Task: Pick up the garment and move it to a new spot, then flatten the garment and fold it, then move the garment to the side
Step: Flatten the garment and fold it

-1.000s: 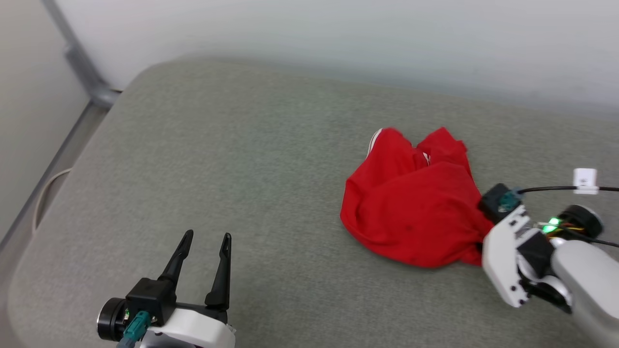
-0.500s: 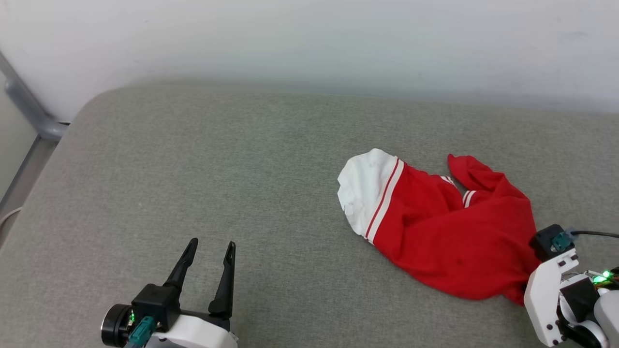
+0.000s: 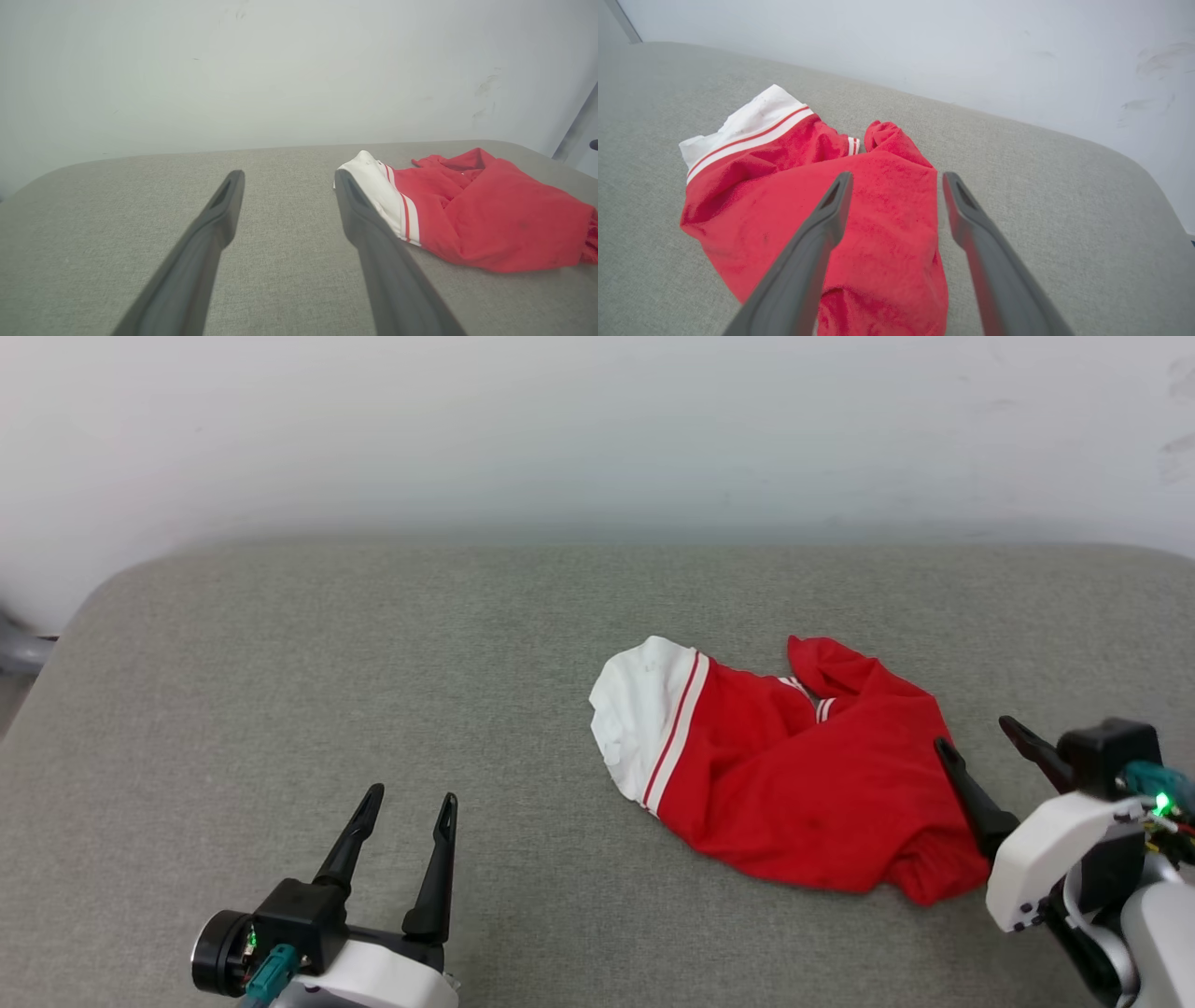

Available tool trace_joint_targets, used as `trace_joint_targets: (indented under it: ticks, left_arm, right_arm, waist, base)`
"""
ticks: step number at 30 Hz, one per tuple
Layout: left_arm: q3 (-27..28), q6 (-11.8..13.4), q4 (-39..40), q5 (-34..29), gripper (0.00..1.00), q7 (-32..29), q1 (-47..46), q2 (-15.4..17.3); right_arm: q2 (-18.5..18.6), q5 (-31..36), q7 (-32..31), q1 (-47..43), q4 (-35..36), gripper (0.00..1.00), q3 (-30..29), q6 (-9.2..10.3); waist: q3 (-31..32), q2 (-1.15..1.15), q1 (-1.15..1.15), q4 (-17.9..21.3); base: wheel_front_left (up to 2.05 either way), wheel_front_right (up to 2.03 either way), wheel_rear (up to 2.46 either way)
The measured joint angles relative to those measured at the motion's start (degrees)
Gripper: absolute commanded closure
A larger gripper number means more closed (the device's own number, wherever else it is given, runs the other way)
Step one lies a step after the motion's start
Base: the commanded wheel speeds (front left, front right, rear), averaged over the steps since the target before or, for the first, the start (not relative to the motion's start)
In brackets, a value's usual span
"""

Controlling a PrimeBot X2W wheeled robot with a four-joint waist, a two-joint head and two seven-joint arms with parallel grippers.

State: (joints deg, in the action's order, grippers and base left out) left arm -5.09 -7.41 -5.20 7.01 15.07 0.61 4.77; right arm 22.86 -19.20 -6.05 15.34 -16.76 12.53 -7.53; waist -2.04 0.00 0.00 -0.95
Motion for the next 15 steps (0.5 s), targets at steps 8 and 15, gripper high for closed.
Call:
trace_joint_targets:
  ticks: [8, 15]
  left_arm:
    - [-0.41, 0.0, 1.58, 0.82, 0.0, 0.0, 0.03, -0.22]
    - [-7.64, 0.0, -3.23, 4.08, 0.0, -0.79, -3.87, 4.75]
  right_arm:
    - [-10.09, 2.85, 11.05, -6.56, 5.61, 0.0, -9.62, 0.0]
    - [-15.13, 5.73, 12.66, -8.3, 9.69, 0.0, -12.78, 0.01]
  waist:
    - [-0.34, 0.0, 0.0, 2.19]
    - [-2.74, 0.0, 0.0, 4.93]
  base:
    - [0.0, 0.0, 0.0]
    - [0.0, 0.0, 0.0]
